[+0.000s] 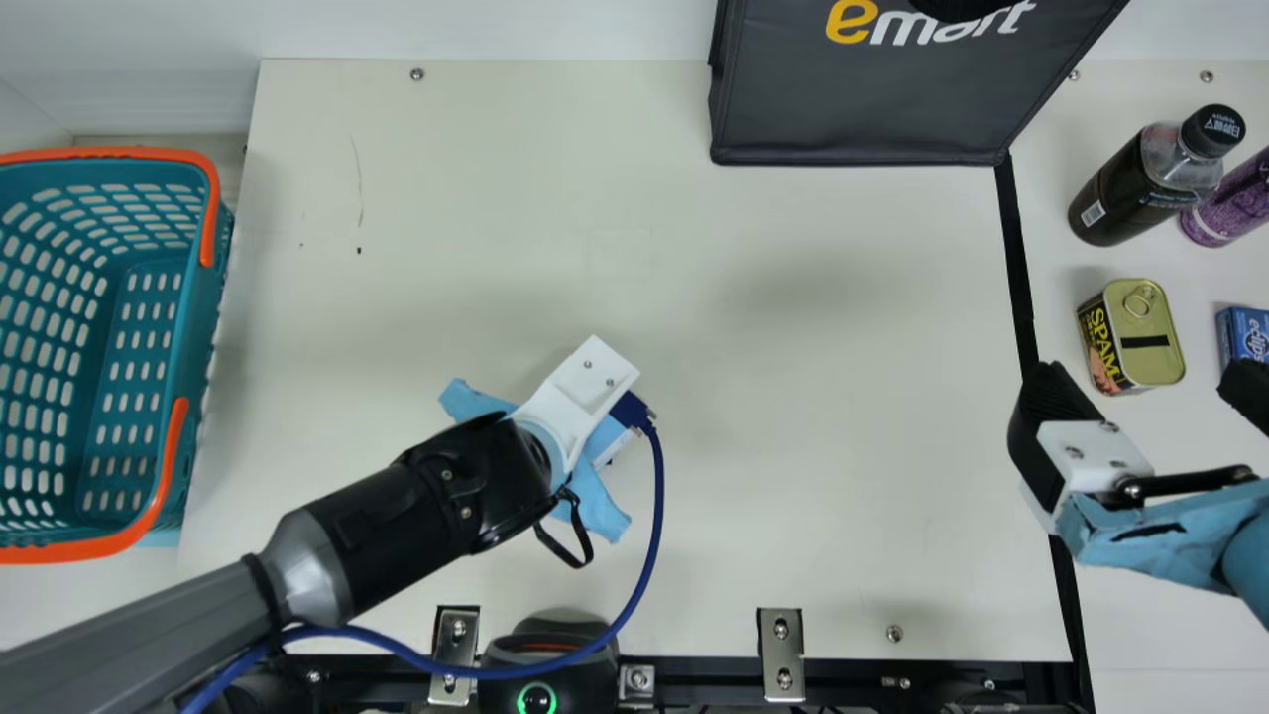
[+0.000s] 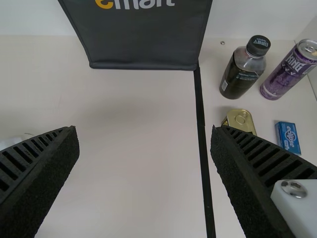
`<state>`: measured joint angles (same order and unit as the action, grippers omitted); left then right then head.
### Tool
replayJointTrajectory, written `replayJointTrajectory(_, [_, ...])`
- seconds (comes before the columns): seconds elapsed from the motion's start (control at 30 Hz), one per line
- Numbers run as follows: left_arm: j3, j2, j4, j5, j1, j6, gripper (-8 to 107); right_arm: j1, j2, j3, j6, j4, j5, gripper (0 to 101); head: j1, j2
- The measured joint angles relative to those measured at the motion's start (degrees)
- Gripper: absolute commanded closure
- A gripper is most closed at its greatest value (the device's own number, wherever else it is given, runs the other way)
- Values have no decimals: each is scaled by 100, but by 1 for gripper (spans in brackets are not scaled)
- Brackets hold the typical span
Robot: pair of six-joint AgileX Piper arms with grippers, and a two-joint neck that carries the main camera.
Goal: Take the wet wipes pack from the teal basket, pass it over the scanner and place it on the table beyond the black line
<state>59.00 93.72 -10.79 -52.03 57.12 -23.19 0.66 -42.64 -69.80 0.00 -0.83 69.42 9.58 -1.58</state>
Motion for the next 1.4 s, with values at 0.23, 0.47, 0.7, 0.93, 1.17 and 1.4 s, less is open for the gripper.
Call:
replayJointTrajectory(0.23, [59,-93,-27,-29,21,10,107,0,0,0,0,0,0,6,0,0])
replayJointTrajectory(0.47, [286,-307,-175,-208,98,-15,107,0,0,0,0,0,0,6,0,0])
replayJointTrajectory(0.7, [546,-359,-241,-419,108,24,84,0,0,0,0,0,0,6,0,9])
replayJointTrajectory(0.93, [717,-336,-296,-544,121,53,60,0,0,0,0,0,0,6,0,0])
replayJointTrajectory(1.17, [788,-280,-299,-609,145,53,37,0,0,0,0,0,0,6,0,0])
replayJointTrajectory(1.4, [814,-167,-331,-631,155,-10,13,0,0,0,0,0,0,6,0,0])
